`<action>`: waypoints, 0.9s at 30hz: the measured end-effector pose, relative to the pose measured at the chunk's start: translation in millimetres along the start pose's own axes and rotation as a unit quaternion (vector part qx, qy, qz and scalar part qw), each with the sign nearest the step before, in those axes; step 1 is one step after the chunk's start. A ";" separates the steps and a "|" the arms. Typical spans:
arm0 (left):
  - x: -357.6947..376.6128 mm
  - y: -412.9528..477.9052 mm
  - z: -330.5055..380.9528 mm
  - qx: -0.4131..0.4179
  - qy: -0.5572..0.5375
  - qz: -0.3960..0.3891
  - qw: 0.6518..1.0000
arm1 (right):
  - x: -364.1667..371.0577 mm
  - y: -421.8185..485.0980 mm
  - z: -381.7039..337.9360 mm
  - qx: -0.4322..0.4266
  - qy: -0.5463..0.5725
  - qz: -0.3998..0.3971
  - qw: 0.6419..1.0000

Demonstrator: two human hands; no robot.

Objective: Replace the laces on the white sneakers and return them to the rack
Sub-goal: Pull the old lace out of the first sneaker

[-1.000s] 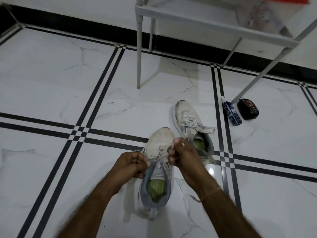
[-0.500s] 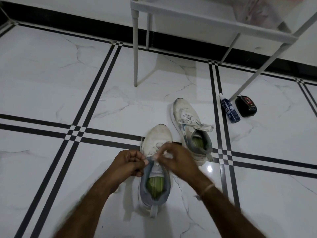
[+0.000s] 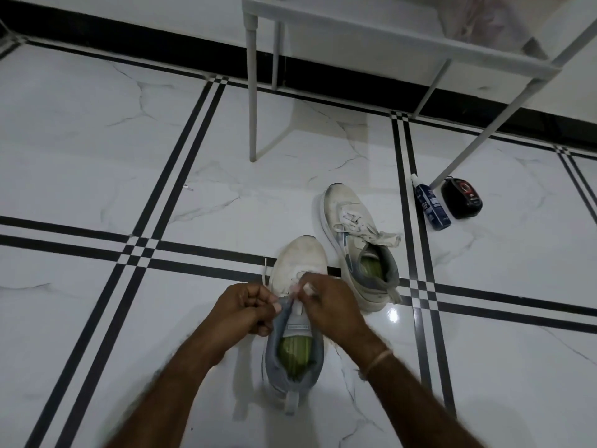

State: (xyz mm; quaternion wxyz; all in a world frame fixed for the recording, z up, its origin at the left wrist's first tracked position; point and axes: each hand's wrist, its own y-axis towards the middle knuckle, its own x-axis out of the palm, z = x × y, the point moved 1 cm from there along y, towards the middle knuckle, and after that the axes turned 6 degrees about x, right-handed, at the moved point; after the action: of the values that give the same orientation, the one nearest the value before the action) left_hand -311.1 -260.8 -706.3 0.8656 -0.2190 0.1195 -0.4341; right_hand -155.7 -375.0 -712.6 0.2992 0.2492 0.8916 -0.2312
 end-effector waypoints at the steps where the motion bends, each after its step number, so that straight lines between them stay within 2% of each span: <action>1: -1.7 -0.1 0.7 -0.001 0.001 -0.001 1.000 | -9.8 0.4 -4.5 0.058 0.163 0.009 0.985; 2: -3.9 -0.2 0.3 -0.002 0.005 -0.003 1.000 | -19.9 2.1 -5.6 0.118 0.297 0.004 0.948; 3: -5.5 -0.7 0.7 -0.001 0.010 -0.001 1.000 | -29.0 5.2 -3.3 0.153 0.355 0.000 0.922; 4: -7.4 -0.9 0.6 0.003 0.023 0.000 1.000 | -35.6 9.9 0.1 0.155 0.339 -0.002 0.928; 6: -5.9 -0.4 1.4 0.028 0.050 0.004 0.998 | -41.1 15.5 7.5 0.083 0.142 0.028 0.986; 7: -2.3 0.7 3.2 0.049 0.055 0.007 0.997 | -39.1 16.8 10.5 0.033 0.033 0.053 0.997; 9: 6.3 3.1 6.0 0.106 0.099 0.009 0.989 | -34.2 10.6 3.3 -0.043 -0.101 0.132 0.985; 10: 9.6 4.1 8.1 0.135 0.136 0.014 0.981 | -32.3 3.9 -2.1 -0.068 -0.136 0.168 0.974; 11: 12.0 6.5 7.8 0.154 0.161 0.022 0.975 | -30.9 -4.0 -3.6 -0.074 -0.155 0.171 0.970; 13: 12.3 11.4 5.8 0.153 0.157 0.036 0.975 | -28.3 -18.7 -3.7 -0.020 -0.118 0.052 0.991; 15: 10.8 14.8 4.5 0.138 0.159 0.021 0.977 | -19.9 -26.5 0.3 0.043 -0.059 -0.068 0.995; 17: 12.3 20.3 3.9 0.137 0.196 0.007 0.971 | -13.5 -23.9 5.9 0.044 -0.059 -0.052 0.996; 21: 20.4 32.0 14.2 0.196 0.345 0.012 0.918 | -7.9 -16.8 10.9 0.027 -0.037 0.011 0.999; 24: 26.1 31.7 19.8 0.199 0.403 0.018 0.893 | -0.9 -17.5 12.2 0.030 -0.032 0.056 0.997; 25: 27.8 30.9 19.9 0.197 0.414 0.031 0.888 | 2.2 -18.3 13.0 0.036 -0.017 0.064 0.997; 27: 30.8 29.8 18.1 0.212 0.431 0.058 0.875 | 3.7 -19.0 18.5 0.088 0.086 0.053 0.991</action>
State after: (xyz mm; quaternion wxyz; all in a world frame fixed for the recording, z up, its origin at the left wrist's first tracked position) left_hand -264.7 -264.8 -705.3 0.7778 0.1860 0.3981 -0.4495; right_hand -161.6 -398.8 -723.2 0.2099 0.3403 0.8759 -0.2701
